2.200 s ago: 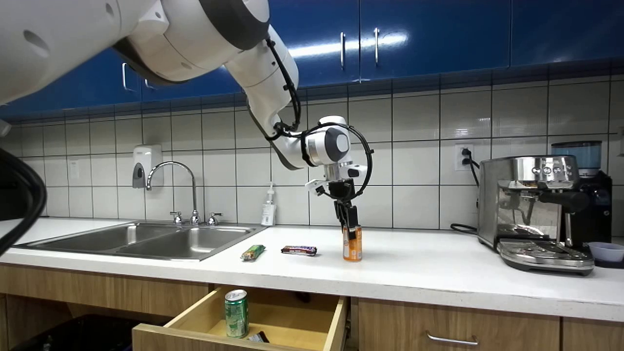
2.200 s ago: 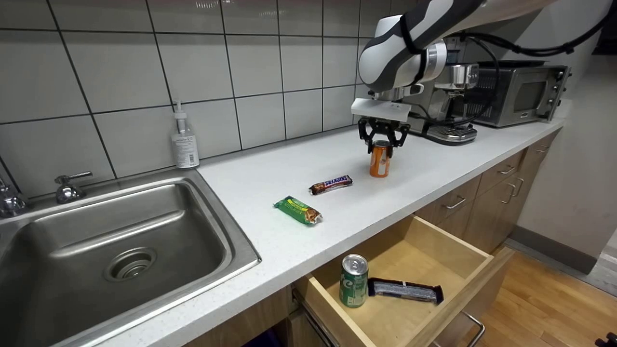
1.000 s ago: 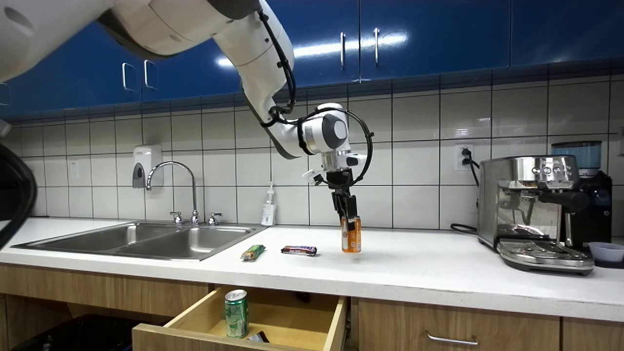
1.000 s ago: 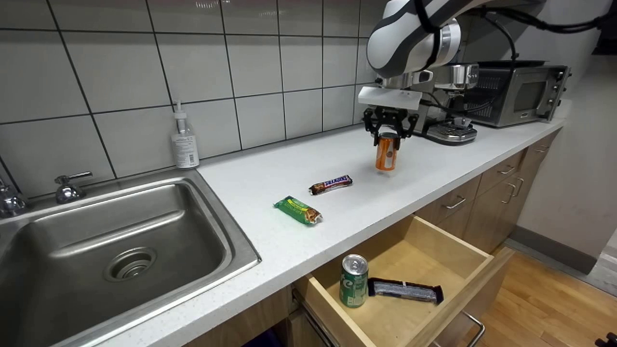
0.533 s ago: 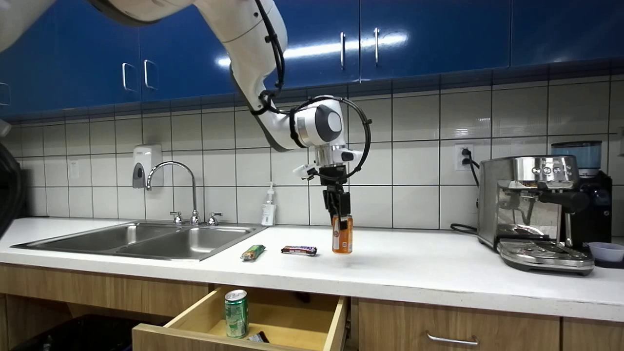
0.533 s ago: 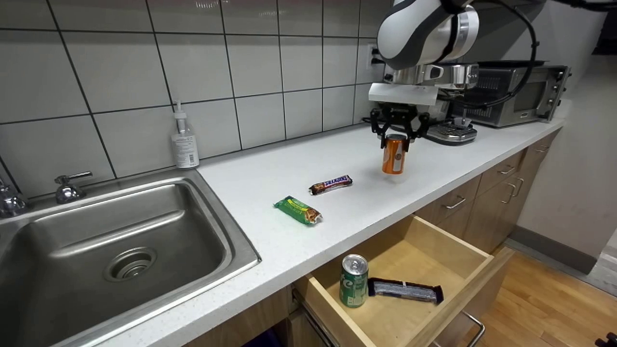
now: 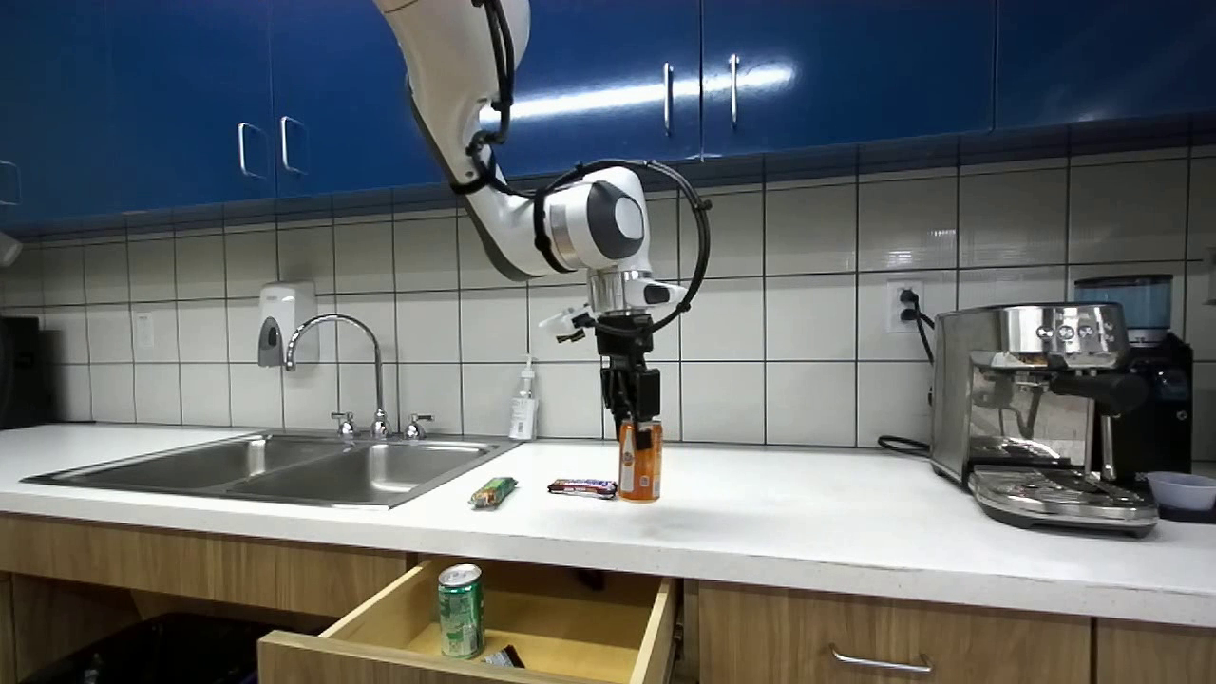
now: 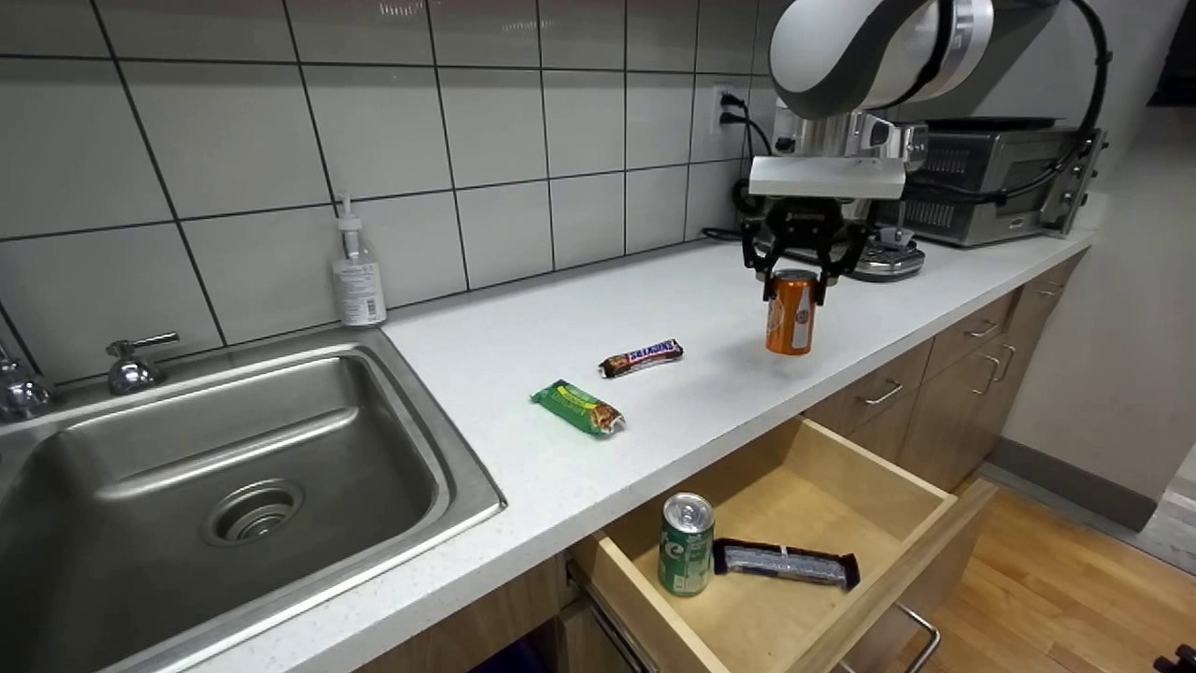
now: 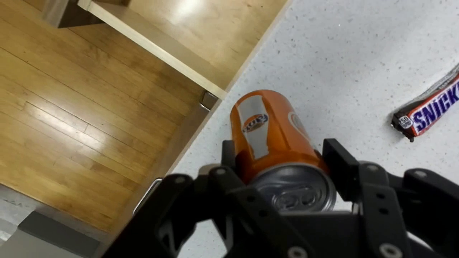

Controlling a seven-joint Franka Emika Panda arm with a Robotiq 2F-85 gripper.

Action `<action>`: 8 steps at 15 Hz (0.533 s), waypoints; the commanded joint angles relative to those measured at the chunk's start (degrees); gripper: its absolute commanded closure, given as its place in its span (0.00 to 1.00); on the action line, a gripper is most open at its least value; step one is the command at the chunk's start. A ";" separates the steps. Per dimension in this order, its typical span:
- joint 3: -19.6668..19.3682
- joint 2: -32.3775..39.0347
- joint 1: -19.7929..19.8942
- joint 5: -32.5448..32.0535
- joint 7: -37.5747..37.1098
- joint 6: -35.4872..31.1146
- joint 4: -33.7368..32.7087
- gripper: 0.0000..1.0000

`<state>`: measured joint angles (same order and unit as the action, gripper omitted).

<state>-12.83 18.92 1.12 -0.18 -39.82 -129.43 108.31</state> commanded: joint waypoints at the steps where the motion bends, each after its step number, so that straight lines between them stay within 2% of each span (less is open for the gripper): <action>1: 1.17 -6.26 -0.14 -2.14 1.02 -1.51 7.40 0.62; 8: 3.11 -10.53 -1.18 -5.33 -0.10 -2.86 14.69 0.62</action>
<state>-10.63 12.52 0.09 -3.11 -39.69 -130.76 118.44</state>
